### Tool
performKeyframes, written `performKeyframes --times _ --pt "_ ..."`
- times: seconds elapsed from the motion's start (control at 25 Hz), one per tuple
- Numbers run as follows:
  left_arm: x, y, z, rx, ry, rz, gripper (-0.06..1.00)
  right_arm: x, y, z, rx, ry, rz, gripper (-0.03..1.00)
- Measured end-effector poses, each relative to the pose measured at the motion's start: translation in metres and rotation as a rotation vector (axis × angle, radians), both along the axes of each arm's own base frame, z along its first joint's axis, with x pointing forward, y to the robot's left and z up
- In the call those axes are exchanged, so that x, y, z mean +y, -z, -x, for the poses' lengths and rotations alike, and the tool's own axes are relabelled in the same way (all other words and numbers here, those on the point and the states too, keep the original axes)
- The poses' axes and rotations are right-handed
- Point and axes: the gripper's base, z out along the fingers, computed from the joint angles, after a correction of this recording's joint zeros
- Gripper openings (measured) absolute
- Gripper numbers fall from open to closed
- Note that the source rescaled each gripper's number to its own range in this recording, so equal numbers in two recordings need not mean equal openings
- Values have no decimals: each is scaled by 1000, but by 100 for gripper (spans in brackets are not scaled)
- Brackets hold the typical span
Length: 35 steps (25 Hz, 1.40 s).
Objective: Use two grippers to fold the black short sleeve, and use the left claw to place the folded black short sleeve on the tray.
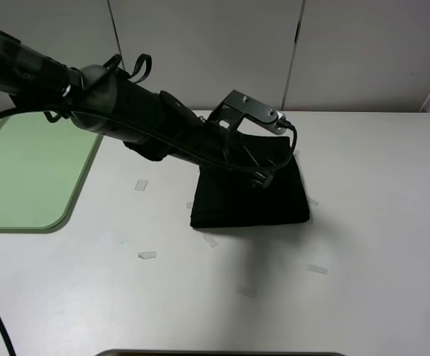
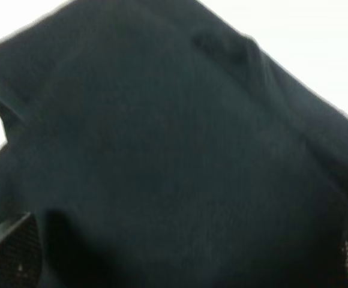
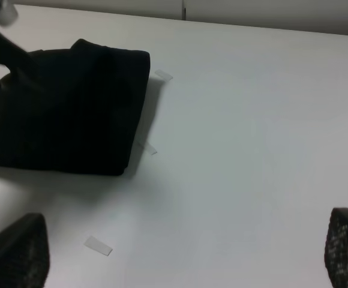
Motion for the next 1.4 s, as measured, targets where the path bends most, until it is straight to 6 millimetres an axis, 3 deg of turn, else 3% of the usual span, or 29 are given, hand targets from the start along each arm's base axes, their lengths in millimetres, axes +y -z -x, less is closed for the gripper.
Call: performKeyframes --times 0.24,0.36,0.48,0.76,1.0,1.2,1.4 --pt "10 -58 -1 -74 -33 111 100 0 0 0 0 0 0 100" --pt "25 -72 0 -4 -77 191 100 0 0 0 0 0 0 100" --pt "47 -73 2 136 -133 268 100 0 0 0 0 0 0 100" --pt "108 -57 1 447 -220 343 100 0 0 0 0 0 0 100" --pt "146 -39 2 543 -312 342 100 0 0 0 0 0 0 100" --pt "151 -28 1 577 -354 351 100 0 0 0 0 0 0 100" --pt "145 7 -3 660 -397 358 97 0 0 0 0 0 0 100"
